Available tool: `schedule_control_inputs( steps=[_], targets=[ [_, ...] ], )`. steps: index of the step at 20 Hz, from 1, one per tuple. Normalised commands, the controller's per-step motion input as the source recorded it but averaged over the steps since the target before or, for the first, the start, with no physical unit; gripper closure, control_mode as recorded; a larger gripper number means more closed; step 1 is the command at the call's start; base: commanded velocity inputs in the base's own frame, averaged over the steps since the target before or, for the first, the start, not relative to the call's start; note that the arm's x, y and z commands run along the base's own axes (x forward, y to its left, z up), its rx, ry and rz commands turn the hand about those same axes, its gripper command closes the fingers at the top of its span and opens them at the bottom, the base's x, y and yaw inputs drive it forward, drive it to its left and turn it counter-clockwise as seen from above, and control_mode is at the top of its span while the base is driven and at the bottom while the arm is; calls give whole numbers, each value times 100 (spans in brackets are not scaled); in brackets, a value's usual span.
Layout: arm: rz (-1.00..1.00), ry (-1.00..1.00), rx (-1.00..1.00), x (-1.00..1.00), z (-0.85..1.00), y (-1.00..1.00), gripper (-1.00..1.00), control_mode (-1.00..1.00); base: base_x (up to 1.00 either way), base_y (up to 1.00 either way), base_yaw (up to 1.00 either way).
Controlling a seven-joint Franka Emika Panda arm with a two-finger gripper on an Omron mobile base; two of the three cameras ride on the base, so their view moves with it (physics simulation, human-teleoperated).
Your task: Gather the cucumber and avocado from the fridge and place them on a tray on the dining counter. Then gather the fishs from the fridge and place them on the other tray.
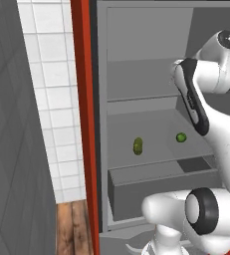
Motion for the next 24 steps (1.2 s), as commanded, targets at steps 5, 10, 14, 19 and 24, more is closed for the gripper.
schedule_control_inputs(
  steps=[5, 10, 14, 19, 24],
  targets=[
    [0, 4, 0, 49, -14, -4, -100, -100, 0, 0, 0],
    [0, 2, 0, 47, -15, -2, -100, -100, 0, 0, 0],
    [0, 2, 0, 52, -3, -10, -100, -100, 0, 0, 0],
    [0, 2, 0, 43, 0, -18, -100, -100, 0, 0, 0],
    [0, 5, 0, 29, -4, -22, -100, -100, 0, 0, 0]
  ],
)
